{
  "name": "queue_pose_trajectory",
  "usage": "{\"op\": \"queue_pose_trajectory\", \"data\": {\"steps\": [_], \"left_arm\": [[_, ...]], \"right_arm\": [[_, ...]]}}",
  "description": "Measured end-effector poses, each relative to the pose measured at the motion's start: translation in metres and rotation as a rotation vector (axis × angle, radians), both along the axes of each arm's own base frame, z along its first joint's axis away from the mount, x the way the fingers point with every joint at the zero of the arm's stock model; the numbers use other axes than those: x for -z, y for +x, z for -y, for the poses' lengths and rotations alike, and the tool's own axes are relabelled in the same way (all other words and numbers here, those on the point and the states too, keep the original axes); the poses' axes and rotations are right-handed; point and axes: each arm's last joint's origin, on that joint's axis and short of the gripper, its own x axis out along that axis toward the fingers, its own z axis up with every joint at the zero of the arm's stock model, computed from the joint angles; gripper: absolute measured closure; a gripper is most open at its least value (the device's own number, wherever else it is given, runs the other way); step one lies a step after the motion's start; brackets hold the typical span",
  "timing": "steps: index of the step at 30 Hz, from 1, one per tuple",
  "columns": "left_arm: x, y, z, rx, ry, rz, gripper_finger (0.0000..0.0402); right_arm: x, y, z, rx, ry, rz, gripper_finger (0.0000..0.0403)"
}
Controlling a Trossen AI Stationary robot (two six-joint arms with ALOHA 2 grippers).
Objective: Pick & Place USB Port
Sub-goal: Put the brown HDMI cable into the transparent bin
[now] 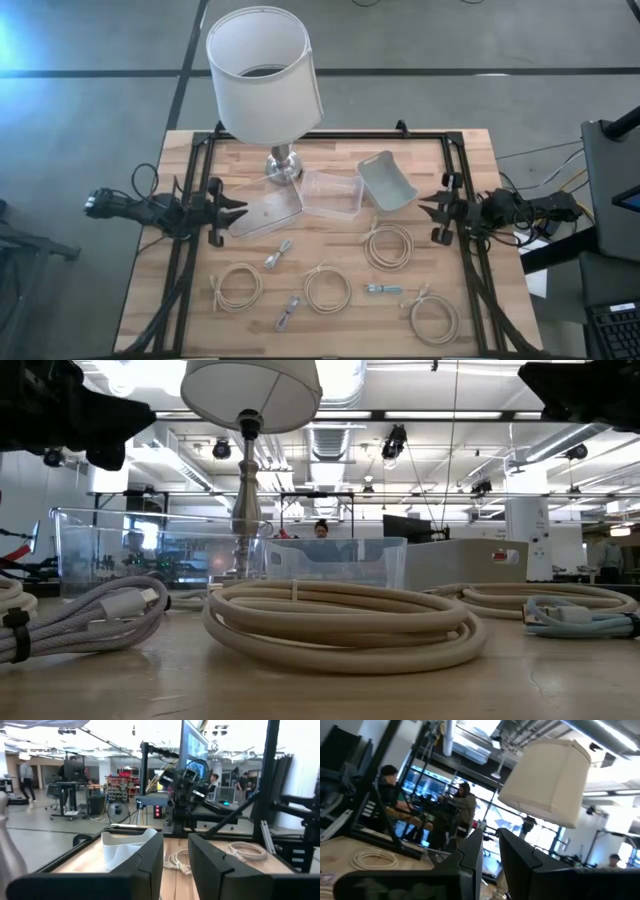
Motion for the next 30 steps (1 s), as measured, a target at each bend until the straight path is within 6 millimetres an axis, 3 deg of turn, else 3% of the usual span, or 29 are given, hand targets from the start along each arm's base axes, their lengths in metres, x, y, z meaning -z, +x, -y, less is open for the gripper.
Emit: {"op": "queue_pose_trajectory", "data": {"steps": [5, 12, 19, 24, 30], "left_arm": [[-0.023, 0.002, 0.001, 0.002, 0.034, -0.003, 0.0260], [-0.058, 0.016, 0.004, 0.004, 0.160, -0.180, 0.0194], [-0.095, 0.038, 0.014, 0.116, 0.103, -0.427, 0.0194], [-0.119, 0.058, 0.028, 0.223, 0.096, -0.484, 0.0201], [-0.119, 0.077, 0.051, 0.272, 0.012, -0.658, 0.0202]], "right_arm": [[0.000, 0.000, 0.000, -0.009, 0.055, 0.003, 0.0344], [-0.011, -0.003, 0.001, -0.006, 0.060, 0.125, 0.0344], [-0.016, 0.002, -0.003, -0.081, -0.015, 0.169, 0.0326], [-0.025, 0.013, -0.005, -0.095, -0.009, 0.106, 0.0296], [-0.043, 0.035, -0.009, -0.098, -0.014, 0.022, 0.0261]]}}
